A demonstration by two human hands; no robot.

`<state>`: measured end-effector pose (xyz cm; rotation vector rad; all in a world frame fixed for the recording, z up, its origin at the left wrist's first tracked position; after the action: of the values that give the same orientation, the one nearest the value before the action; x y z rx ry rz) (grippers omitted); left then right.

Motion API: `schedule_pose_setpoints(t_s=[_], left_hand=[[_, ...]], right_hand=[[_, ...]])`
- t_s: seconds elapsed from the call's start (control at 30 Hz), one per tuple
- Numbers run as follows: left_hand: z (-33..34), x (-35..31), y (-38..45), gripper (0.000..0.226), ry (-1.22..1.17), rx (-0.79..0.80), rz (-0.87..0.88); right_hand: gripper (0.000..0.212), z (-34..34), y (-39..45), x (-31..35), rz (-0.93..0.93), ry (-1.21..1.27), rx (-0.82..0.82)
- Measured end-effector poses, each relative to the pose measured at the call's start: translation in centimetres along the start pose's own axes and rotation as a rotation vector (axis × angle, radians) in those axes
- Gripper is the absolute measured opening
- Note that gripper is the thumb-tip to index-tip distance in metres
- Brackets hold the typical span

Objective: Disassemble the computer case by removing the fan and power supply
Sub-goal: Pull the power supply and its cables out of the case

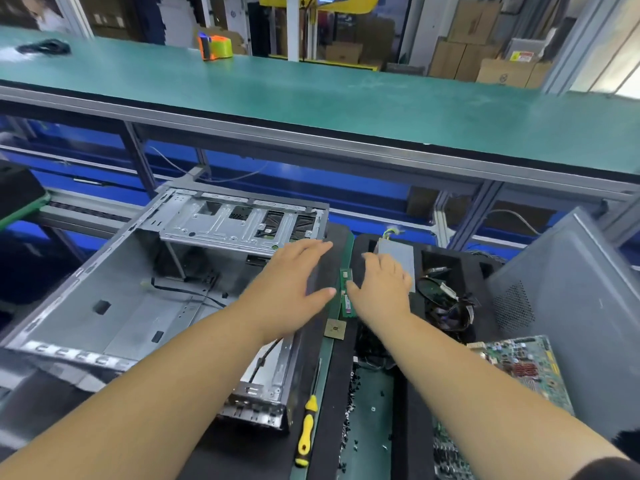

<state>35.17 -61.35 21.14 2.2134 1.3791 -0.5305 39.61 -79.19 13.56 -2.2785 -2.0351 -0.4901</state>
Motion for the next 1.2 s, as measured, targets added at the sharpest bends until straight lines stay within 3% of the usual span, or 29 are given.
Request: schedule_pose_setpoints(t_s=[0.57, 0.83, 1.2], left_hand=[[-7.2, 9.9, -9.4, 0.052, -0.074, 0.034, 0.019], [-8.4, 11.9, -9.9, 0.043, -0.169, 0.046, 0.041], [-7.1, 8.1, -6.0, 0.033, -0.228, -0.015, 0.008]], right_hand=[[0.033, 3.2, -11.6, 5.5, 0.248, 0.073, 0.317], [0.033, 0.5, -11.8, 4.3, 0.395, 0.144, 0.210], [0.029, -2.2, -4.0, -2.2, 0.415, 0.184, 0.119]])
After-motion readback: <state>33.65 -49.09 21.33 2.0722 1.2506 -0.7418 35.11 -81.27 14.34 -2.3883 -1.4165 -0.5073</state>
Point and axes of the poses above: each hand's wrist, its own y-axis towards the middle knuckle, its own z-axis out of the palm, x = y × z, the point moved 5 cm from there along y, towards the middle knuckle, and after that the axes turned 1 degree about -x, right-handed, at the moved point
